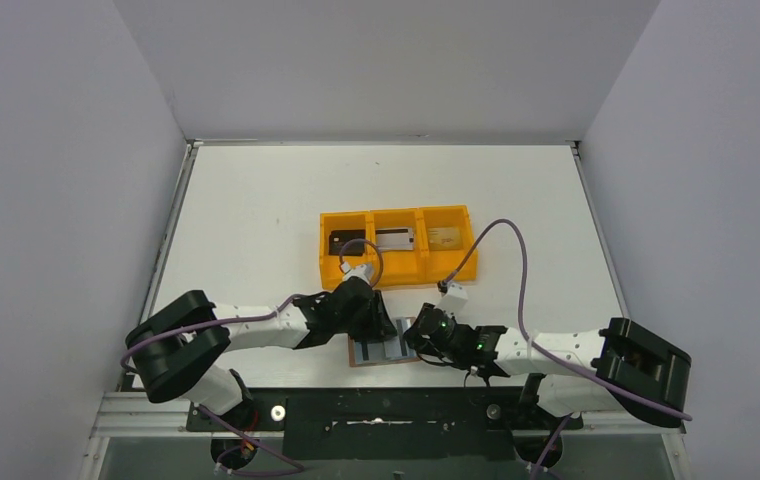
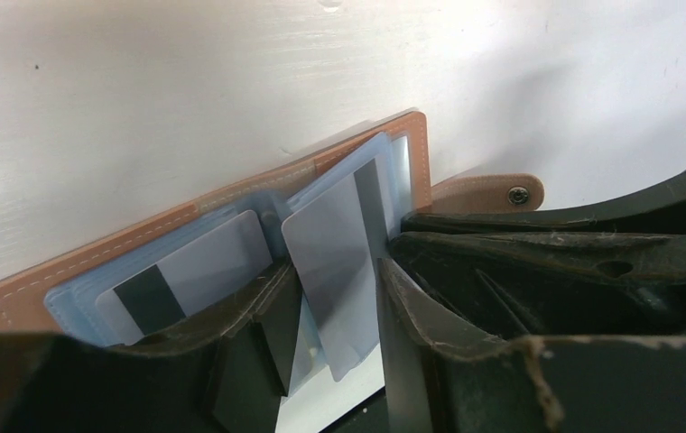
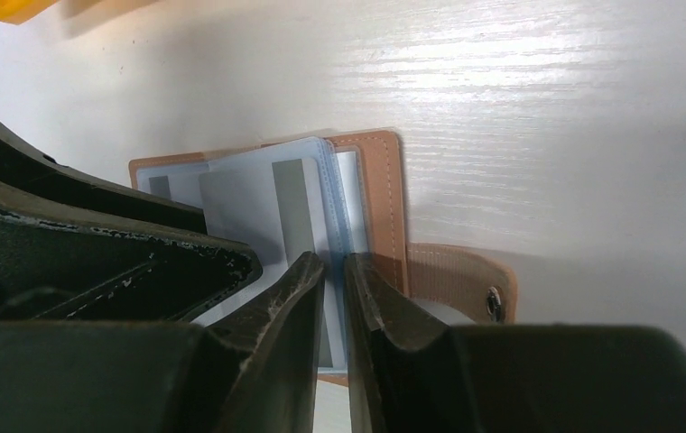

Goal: Take the credit cards out of the card holder

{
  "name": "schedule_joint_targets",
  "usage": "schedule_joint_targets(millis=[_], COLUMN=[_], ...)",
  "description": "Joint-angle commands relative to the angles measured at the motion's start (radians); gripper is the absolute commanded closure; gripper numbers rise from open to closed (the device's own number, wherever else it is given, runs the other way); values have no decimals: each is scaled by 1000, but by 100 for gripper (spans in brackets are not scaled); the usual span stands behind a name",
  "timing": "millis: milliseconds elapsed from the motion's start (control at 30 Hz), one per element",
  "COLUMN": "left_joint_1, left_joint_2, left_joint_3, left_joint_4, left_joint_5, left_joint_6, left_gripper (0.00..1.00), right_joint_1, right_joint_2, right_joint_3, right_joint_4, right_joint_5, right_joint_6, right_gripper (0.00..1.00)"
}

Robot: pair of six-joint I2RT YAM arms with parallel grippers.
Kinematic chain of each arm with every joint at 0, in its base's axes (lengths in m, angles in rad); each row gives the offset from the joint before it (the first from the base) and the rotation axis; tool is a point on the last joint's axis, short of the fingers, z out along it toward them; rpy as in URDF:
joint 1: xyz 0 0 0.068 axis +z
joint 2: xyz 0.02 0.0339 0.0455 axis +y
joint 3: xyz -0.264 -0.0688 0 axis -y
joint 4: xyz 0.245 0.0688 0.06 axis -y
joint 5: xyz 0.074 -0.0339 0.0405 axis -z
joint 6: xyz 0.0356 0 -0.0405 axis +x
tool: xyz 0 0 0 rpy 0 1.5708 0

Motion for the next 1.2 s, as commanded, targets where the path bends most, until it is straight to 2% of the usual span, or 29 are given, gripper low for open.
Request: schedule_joint_targets(millis=[0,500,800,900,1167], left_joint_1=[-11,-11,-11,-11,-11], left_joint_2=[-11,-72,-98,-109,-138], left_joint_3=[-32,-71,-108,-121,-161], left_joint_4=[-21,88,139,164,222], left_joint_5=[-27,38,52,59,79], left_joint_6=[-12,4,-4,-9,-23], left_gripper=[66,64,73,79,83], right_joint_1=[2,0,-1,-1,-1], right_joint_2=[4,4,4,5,8], right_joint_3=[-34,-11,-10,-9,-5], right_joint_4=[-11,-60,-69,-69,-72], right_joint_5=[-20,2,3,4,2], right_joint_6=[37,37,41,42,39], right_gripper=[83,83,82,82,82])
